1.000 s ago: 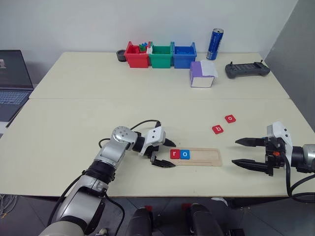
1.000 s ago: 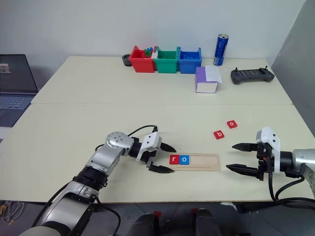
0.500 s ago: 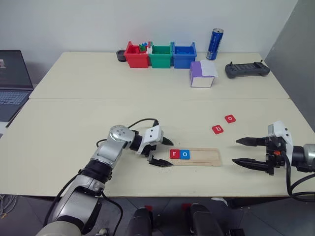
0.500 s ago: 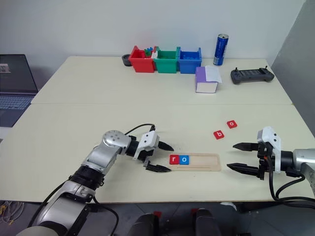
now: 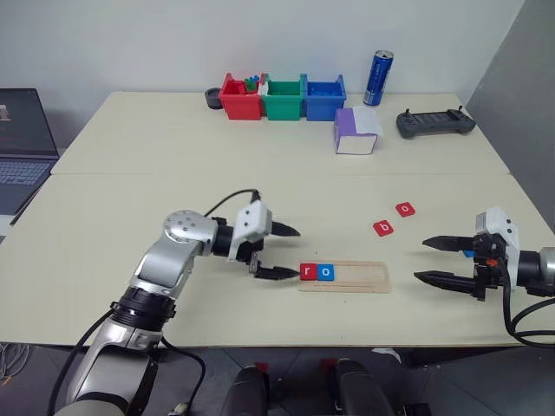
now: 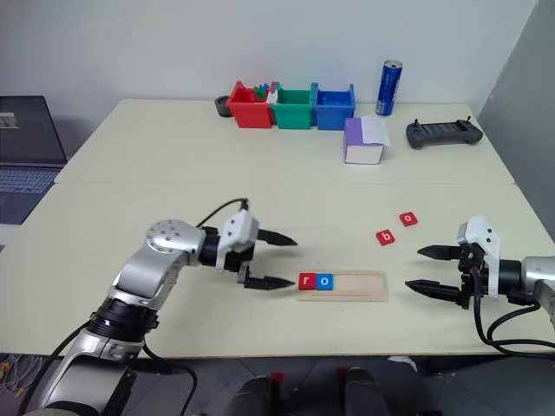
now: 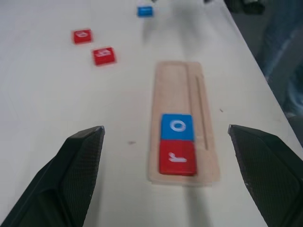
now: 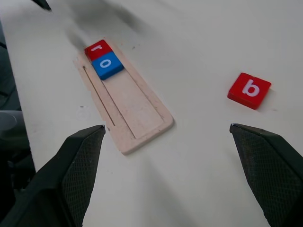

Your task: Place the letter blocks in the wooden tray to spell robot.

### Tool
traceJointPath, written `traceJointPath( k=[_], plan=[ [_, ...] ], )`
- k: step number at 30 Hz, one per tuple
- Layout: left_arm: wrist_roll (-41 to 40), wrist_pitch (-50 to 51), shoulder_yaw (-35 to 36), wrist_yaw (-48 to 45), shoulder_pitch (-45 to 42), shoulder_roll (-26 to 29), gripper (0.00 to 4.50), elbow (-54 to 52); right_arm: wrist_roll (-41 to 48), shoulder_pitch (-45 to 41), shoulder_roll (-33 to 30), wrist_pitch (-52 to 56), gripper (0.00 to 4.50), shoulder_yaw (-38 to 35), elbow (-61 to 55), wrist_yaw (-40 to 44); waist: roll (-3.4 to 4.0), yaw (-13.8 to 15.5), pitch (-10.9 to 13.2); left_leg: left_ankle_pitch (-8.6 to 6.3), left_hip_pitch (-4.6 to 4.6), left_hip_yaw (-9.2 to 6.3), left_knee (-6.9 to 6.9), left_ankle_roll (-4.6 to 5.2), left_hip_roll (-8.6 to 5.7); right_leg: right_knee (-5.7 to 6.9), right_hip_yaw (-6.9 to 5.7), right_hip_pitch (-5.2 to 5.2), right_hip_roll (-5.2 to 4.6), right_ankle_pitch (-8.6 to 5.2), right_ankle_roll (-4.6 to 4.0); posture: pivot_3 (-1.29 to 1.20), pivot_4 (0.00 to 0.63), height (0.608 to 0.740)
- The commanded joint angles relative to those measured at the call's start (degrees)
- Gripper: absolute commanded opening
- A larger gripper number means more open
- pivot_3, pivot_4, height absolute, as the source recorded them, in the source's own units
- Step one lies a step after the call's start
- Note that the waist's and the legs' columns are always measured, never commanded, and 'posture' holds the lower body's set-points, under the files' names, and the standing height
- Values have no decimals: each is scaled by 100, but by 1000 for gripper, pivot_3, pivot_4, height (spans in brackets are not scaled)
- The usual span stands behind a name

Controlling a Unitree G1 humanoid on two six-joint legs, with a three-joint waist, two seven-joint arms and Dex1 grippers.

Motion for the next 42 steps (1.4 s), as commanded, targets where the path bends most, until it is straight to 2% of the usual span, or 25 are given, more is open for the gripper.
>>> traceJointPath(
  k=[1,12,25,31,42],
  plan=[
    [-362,346,411,178,276,306,4427,-658,68,-109,-59,86,4500,-236,-116,-164,0,-9,0,0,0,0,-1,0,0,-1,1,0,0,0,0,0,150,740],
    [-1322,1348,1285,605,575,947,4427,-1495,163,-292,-41,558,4500,-429,-260,-865,0,9,0,0,-1,1,0,0,0,-1,-1,0,-1,0,1,0,150,740],
    [-1981,1922,1695,1006,1133,1481,4427,-2648,426,-813,286,1313,4500,-233,-886,-1495,-1,-1,1,0,1,4,-2,0,2,-2,3,0,0,0,1,0,150,740],
    [-2327,2034,1845,991,1195,1689,4427,-2685,295,-1027,378,1552,4500,41,-805,-1729,-2,6,0,0,-2,3,-1,0,2,-4,1,-1,-1,0,1,0,150,740],
    [-2758,2356,2153,1264,1288,1937,4427,-2791,284,-1243,782,1661,4500,45,-736,-2213,-1,6,1,-1,-4,4,-3,1,2,-6,2,-2,-1,0,1,0,150,740]
  ],
)
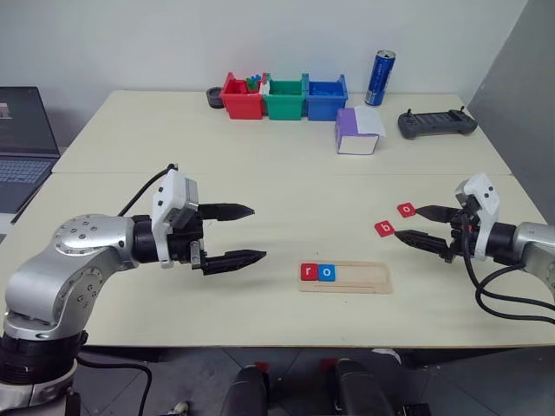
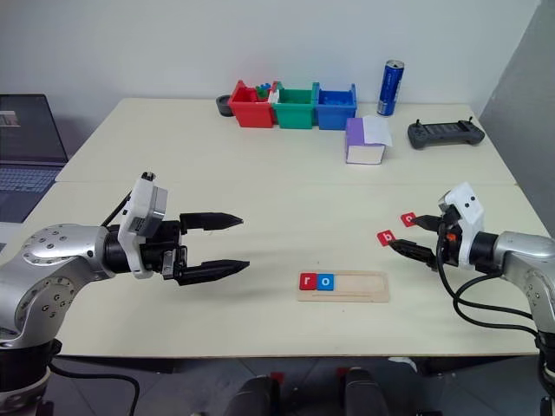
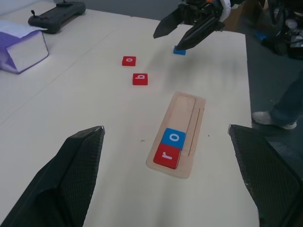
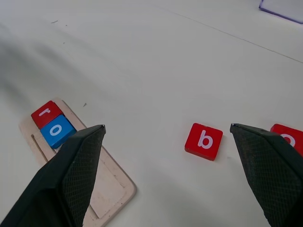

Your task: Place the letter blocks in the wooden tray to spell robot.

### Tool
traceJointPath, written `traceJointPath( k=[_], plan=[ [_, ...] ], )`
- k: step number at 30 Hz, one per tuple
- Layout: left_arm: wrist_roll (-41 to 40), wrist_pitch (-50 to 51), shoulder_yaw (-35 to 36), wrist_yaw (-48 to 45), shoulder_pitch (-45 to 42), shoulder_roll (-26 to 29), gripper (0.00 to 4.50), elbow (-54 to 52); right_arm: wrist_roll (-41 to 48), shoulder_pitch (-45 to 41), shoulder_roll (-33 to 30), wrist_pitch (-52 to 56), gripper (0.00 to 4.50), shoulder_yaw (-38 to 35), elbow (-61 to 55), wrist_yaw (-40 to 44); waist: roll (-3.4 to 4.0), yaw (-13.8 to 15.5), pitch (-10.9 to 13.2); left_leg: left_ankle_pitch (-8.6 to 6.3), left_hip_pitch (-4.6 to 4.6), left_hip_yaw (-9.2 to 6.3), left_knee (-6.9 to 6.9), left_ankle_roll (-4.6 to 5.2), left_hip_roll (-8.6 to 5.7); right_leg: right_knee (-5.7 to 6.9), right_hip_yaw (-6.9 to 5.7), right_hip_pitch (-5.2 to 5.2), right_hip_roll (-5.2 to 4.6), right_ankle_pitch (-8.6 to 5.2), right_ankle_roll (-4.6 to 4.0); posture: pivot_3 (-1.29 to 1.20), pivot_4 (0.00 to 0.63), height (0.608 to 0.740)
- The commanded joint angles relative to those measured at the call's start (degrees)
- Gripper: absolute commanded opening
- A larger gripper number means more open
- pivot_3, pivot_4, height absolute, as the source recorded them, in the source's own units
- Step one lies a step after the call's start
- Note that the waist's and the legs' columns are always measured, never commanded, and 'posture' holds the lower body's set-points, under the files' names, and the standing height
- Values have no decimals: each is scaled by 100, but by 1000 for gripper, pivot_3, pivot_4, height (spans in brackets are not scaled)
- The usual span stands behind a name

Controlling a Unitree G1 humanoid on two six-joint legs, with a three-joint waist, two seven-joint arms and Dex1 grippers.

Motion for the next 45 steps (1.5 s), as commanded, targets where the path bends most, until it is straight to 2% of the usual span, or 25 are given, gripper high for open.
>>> traceJointPath(
  k=[1,6,27,36,41,45],
  plan=[
    [-257,56,350,14,61,162,4427,-214,8,-48,88,-42,4500,-176,-136,-247,0,0,0,0,0,0,0,0,0,0,0,0,0,0,0,0,150,740],
    [-335,69,378,40,95,209,4427,-216,-60,197,232,-157,4500,-230,-257,-459,0,0,0,0,0,0,0,0,0,0,0,-1,0,0,0,0,150,740],
    [-427,-65,424,-189,273,413,4427,-189,43,57,496,188,4500,-163,-176,-1012,0,-3,0,-1,0,-1,-1,1,0,0,0,-1,0,0,-1,0,150,740],
    [-495,-16,394,-102,256,383,4427,-275,-183,-608,830,1442,4500,205,31,-1941,0,-5,0,-1,-3,-1,-1,2,0,1,0,-4,1,3,-6,0,150,740],
    [-469,-36,433,-95,339,417,4427,-314,-402,-634,1142,1823,4500,303,-309,-2587,0,-5,0,-4,-8,0,-4,6,0,-3,-1,-9,1,5,-15,0,150,740],
    [-467,-56,485,-106,405,453,4427,-343,-537,-565,1548,2330,4500,88,-870,-3269,0,-5,0,-4,-17,0,-4,7,0,0,0,-20,1,9,-20,0,150,740]
  ],
)
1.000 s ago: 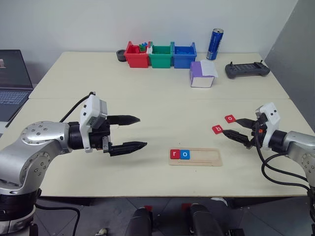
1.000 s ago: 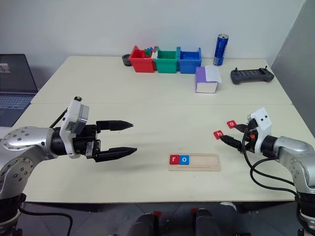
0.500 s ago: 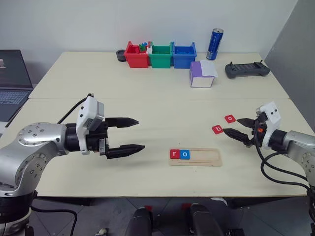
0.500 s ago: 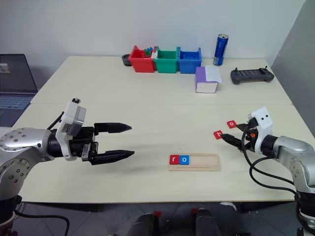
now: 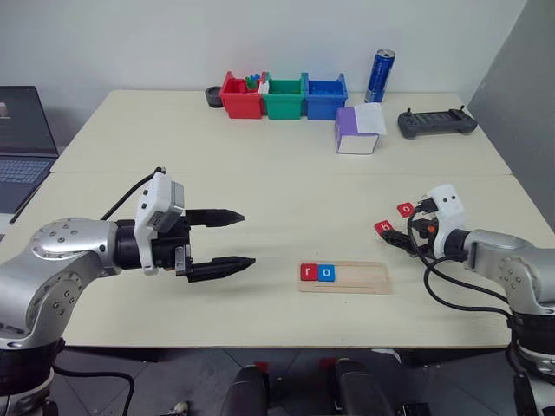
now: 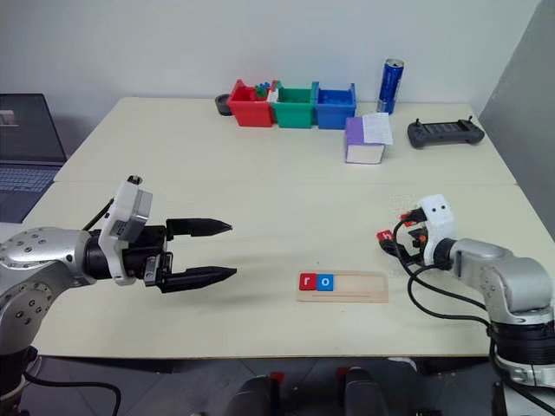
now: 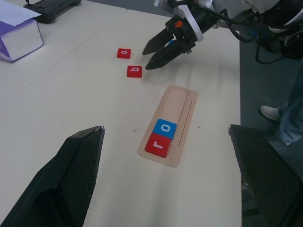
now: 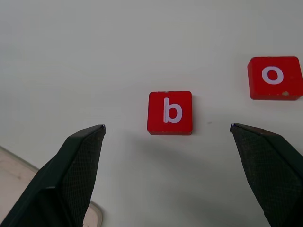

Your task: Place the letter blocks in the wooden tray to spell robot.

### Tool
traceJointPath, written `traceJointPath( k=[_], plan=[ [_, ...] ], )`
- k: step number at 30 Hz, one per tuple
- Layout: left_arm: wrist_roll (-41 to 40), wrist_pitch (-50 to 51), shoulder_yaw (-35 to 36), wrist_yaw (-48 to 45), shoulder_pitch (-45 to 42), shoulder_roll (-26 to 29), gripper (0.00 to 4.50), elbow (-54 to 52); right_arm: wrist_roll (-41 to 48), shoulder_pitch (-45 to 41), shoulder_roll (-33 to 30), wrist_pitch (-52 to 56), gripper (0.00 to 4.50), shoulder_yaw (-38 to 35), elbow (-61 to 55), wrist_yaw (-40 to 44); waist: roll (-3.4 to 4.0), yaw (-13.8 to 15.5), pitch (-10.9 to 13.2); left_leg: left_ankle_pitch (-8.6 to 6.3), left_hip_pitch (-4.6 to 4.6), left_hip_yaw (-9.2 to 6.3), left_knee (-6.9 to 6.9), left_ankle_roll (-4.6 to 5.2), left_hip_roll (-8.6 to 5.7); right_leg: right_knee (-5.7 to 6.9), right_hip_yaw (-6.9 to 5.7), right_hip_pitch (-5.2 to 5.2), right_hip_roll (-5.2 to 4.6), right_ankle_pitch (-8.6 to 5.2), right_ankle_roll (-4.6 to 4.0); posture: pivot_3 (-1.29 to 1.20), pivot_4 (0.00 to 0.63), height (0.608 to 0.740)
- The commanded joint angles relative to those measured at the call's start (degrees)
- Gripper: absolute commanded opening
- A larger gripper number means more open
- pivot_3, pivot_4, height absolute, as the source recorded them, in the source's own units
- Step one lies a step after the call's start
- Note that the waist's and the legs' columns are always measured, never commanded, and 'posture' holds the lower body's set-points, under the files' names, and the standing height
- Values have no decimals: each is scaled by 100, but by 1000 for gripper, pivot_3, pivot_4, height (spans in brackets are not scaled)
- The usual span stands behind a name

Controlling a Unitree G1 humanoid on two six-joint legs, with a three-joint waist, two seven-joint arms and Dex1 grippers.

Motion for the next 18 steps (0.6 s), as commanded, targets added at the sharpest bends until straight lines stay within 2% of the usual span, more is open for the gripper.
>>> traceJointPath(
  k=[1,9,18],
  plan=[
    [-74,-94,190,-11,22,98,4427,-179,-157,-13,237,404,4500,-279,-667,-596,0,0,0,0,-1,0,-1,0,0,0,0,-1,0,-1,1,0,150,740],
    [-36,-131,62,-23,-50,56,4427,-102,-238,-357,846,821,4500,-337,-715,-1019,0,-8,0,0,0,-1,0,0,0,2,0,-2,1,-2,3,0,150,740],
    [-35,-150,56,-9,-37,56,4427,-82,-608,-476,965,495,4500,-147,-294,-1131,-1,-5,-1,0,-2,0,-3,1,0,-1,-1,-5,1,1,-2,0,150,740]
  ],
)
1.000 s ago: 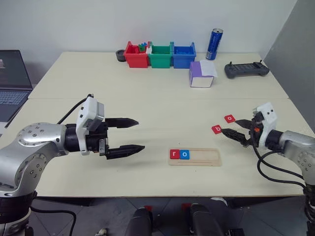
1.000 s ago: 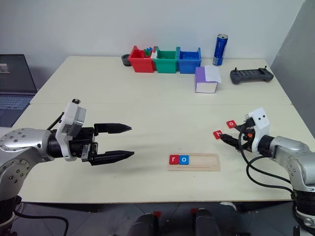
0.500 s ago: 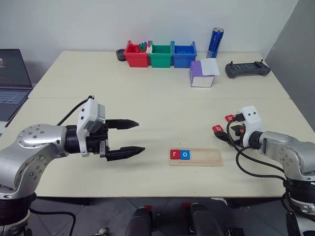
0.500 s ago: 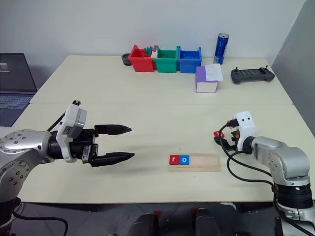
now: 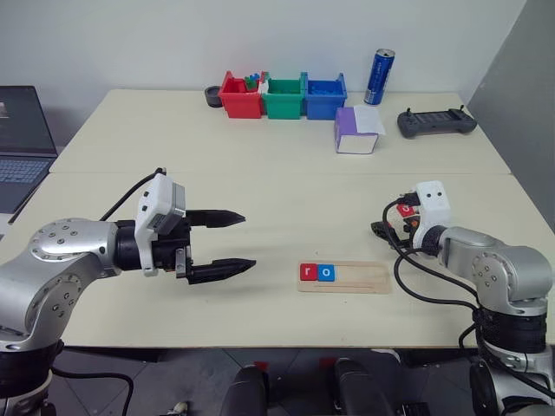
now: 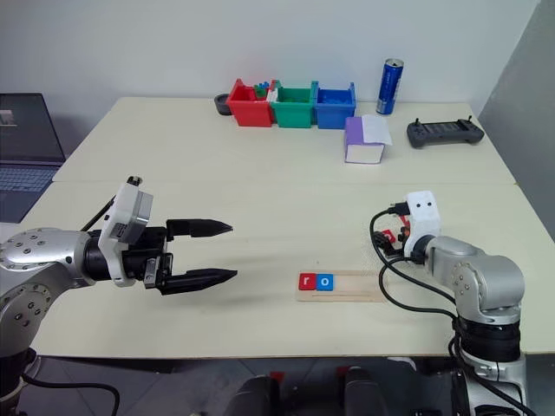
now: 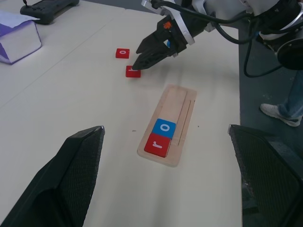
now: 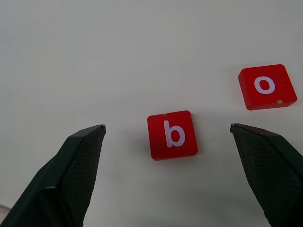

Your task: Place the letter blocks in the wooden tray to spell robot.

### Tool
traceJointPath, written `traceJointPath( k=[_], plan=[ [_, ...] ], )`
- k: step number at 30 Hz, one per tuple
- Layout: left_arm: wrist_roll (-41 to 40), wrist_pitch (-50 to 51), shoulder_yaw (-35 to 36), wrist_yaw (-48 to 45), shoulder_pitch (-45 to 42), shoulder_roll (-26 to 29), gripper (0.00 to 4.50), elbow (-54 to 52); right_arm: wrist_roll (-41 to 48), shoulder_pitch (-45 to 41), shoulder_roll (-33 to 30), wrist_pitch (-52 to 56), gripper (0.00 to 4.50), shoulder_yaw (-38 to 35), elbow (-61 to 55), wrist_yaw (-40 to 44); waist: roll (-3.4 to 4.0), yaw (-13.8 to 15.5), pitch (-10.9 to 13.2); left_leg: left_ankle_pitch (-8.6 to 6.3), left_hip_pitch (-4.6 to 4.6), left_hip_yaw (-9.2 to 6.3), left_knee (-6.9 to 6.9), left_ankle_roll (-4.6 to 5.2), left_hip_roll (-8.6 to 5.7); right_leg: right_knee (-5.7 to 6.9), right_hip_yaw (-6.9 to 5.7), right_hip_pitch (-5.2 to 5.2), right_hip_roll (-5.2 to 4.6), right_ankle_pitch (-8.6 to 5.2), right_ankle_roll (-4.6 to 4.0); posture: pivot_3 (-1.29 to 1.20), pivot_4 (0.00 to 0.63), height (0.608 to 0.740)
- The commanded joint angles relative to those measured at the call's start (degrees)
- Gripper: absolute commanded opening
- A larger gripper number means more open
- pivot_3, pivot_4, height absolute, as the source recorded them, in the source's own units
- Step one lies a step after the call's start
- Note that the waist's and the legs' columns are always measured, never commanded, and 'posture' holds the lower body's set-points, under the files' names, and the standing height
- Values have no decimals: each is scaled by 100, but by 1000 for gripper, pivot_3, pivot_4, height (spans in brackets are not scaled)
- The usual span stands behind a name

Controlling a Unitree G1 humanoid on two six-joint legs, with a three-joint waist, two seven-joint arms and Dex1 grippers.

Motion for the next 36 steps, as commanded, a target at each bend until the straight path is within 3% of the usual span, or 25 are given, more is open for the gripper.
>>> traceJointPath(
  k=[1,36],
  plan=[
    [-35,-82,69,-5,-31,40,4427,-52,-101,-65,-15,-144,4500,12,-74,0,0,0,0,0,0,0,0,0,0,0,0,0,0,0,0,0,150,740],
    [61,-110,89,-34,61,96,4427,-57,-588,-27,77,-699,4500,582,384,214,0,-1,0,0,0,0,-1,0,0,0,0,-1,0,-1,2,0,150,740]
  ],
)
